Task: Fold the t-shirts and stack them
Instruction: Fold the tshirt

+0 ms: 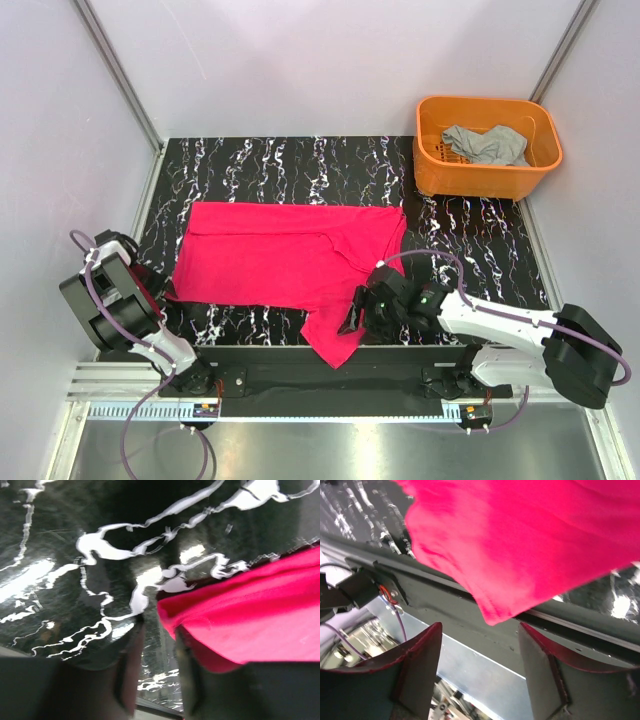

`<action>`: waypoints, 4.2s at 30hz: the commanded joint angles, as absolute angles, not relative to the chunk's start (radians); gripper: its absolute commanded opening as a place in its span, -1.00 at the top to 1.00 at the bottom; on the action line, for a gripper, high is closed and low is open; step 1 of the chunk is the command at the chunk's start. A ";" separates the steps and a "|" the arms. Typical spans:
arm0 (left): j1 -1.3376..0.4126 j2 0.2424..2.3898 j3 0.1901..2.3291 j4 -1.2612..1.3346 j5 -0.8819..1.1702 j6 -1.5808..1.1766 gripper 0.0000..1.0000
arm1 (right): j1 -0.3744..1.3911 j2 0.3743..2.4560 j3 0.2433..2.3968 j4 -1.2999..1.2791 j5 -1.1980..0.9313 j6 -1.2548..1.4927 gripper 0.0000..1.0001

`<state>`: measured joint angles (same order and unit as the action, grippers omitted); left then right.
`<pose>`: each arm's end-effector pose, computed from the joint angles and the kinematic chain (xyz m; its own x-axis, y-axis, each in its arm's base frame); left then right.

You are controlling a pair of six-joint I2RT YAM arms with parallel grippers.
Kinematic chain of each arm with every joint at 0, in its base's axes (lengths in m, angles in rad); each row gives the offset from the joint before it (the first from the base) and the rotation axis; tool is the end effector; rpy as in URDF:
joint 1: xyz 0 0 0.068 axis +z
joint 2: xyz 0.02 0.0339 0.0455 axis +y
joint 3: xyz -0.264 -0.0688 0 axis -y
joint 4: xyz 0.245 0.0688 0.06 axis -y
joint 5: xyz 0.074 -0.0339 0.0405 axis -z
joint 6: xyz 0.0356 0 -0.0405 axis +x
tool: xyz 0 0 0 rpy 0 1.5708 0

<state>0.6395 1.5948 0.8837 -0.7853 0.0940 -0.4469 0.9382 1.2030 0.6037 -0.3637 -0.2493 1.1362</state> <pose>0.2100 0.1520 0.1538 -0.4672 -0.8837 -0.0266 -0.8766 0.4669 -0.1165 0.1249 0.1852 0.1821 -0.9888 0.1379 -0.0567 0.0761 0.7939 0.6033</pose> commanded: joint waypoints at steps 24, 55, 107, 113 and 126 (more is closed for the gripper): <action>0.661 1.543 0.830 -0.710 0.098 -0.491 1.00 | 1.150 1.321 0.439 -0.075 0.025 1.591 0.02; 0.612 1.324 0.864 -0.839 0.071 -0.574 1.00 | 0.677 0.935 0.625 -0.555 -0.265 1.037 1.00; 0.331 1.956 1.493 -0.847 0.029 -0.721 0.86 | 0.232 2.088 1.727 -0.814 -0.572 0.469 0.89; 0.331 1.970 1.506 -0.845 0.035 -0.692 0.70 | 0.232 2.175 1.818 -0.839 -0.586 0.443 0.88; 0.314 1.686 1.468 -0.882 -0.069 -0.551 -0.42 | 0.213 2.215 2.012 -1.062 -0.368 0.285 -0.27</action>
